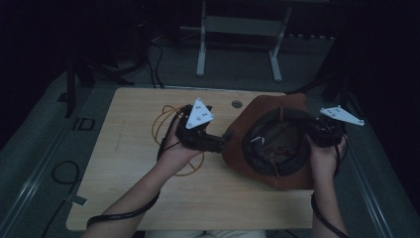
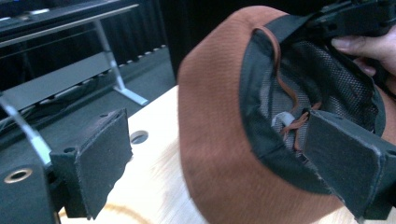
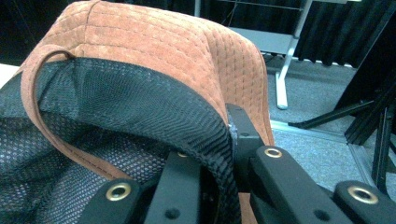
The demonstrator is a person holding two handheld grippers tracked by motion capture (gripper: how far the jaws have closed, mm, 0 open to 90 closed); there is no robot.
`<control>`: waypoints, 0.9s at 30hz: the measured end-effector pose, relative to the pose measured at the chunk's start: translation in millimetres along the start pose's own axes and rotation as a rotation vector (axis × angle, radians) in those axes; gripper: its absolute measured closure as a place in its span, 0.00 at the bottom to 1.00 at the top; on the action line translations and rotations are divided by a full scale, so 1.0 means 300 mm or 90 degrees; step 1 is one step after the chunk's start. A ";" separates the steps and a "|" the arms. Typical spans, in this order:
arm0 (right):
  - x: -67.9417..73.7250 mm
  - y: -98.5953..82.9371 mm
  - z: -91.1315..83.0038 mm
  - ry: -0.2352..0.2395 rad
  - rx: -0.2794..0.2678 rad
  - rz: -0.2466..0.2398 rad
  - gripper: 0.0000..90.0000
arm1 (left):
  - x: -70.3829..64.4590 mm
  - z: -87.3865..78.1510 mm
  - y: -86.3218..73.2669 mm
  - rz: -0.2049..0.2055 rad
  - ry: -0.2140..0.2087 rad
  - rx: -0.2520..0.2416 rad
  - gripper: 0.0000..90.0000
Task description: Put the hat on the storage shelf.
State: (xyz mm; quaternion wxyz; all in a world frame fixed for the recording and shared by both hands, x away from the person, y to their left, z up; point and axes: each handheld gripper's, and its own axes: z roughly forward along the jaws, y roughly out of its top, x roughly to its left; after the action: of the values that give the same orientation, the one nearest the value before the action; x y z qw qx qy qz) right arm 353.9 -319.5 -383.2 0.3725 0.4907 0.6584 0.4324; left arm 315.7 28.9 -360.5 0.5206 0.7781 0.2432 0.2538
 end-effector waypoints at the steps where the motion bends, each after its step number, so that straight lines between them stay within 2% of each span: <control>1: 0.000 0.001 -0.003 0.000 -0.001 0.000 0.94 | -0.009 0.017 0.007 0.003 -0.006 0.001 0.09; 4: -0.002 0.004 -0.011 0.001 -0.005 0.000 0.94 | -0.034 0.063 0.027 0.009 -0.022 0.005 0.09; 10: 0.000 0.009 -0.024 0.012 -0.010 0.000 0.94 | -0.077 0.168 0.057 0.014 -0.033 0.013 0.09; 13: 0.004 0.010 -0.030 0.011 -0.013 -0.001 0.94 | -0.090 0.224 0.062 0.012 -0.028 0.025 0.09; 15: 0.008 0.010 -0.034 0.012 -0.016 -0.002 0.94 | -0.096 0.257 0.060 0.012 -0.024 0.033 0.13; 18: 0.015 0.010 -0.037 0.017 -0.017 -0.006 0.94 | -0.102 0.303 0.055 0.021 -0.012 0.058 0.15; 20: 0.019 0.011 -0.042 0.018 -0.019 -0.003 0.94 | -0.105 0.331 0.048 0.031 0.009 0.075 0.16; 24: 0.029 0.012 -0.049 0.021 -0.023 -0.004 0.94 | -0.111 0.380 0.035 0.035 0.039 0.103 0.17; 27: 0.039 0.013 -0.054 0.025 -0.026 -0.007 0.94 | -0.113 0.407 0.026 0.033 0.058 0.114 0.22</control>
State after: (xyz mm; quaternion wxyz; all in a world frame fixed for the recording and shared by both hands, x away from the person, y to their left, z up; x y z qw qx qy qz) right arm 337.4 -310.9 -374.8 0.3717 0.4707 0.6594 0.4533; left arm 370.2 -79.5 -398.2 0.4307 0.8152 0.2679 0.2797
